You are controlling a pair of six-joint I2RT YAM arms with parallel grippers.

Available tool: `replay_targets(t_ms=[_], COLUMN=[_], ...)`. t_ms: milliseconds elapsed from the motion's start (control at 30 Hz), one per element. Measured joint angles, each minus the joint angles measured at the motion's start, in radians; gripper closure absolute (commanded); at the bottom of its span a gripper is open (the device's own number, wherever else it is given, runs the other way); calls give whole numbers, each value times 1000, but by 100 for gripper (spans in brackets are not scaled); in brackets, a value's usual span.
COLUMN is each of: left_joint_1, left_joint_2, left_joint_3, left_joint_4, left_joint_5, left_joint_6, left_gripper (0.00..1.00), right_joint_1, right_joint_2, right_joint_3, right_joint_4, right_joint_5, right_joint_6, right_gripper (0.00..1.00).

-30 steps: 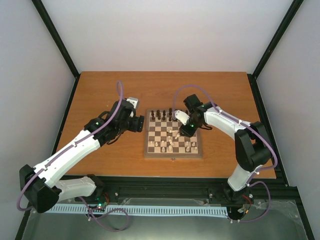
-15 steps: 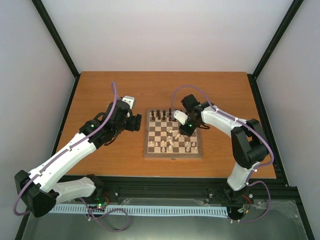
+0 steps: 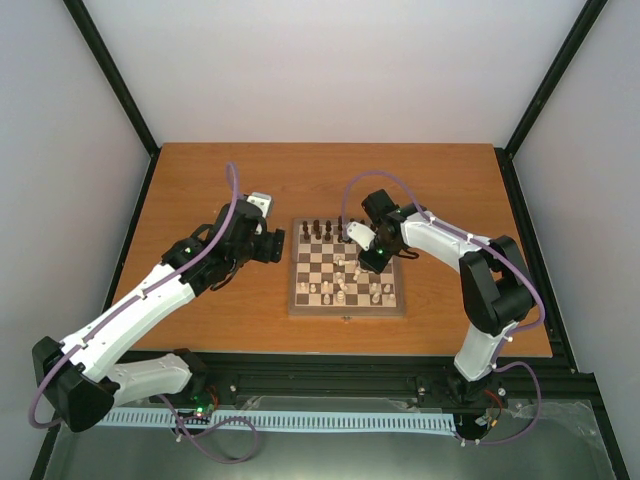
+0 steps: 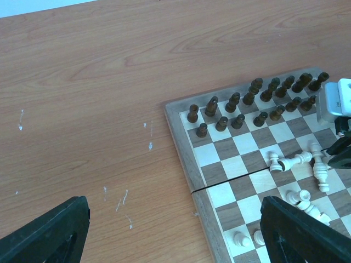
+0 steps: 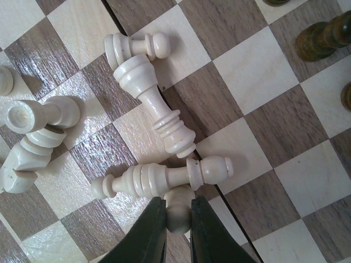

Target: Set up the chess pieces on the board

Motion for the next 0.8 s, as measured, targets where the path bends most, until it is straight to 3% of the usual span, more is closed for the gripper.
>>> replay_targets(t_ms=[133, 367, 800], left_joint_1=[0, 0, 0], left_joint_2=[1, 1, 3], left_joint_3=[0, 0, 0], left_joint_4=[0, 0, 0], left_joint_5=[6, 8, 37], left_joint_6=[0, 1, 6], left_gripper=[13, 13, 16], right_joint_1=[0, 0, -4], right_joint_2=[0, 5, 4], right_joint_3=[-1, -2, -8], right_joint_4=[1, 1, 5], right_joint_5=[0, 0, -12], right_joint_6=[1, 2, 4], right_gripper=[82, 82, 91])
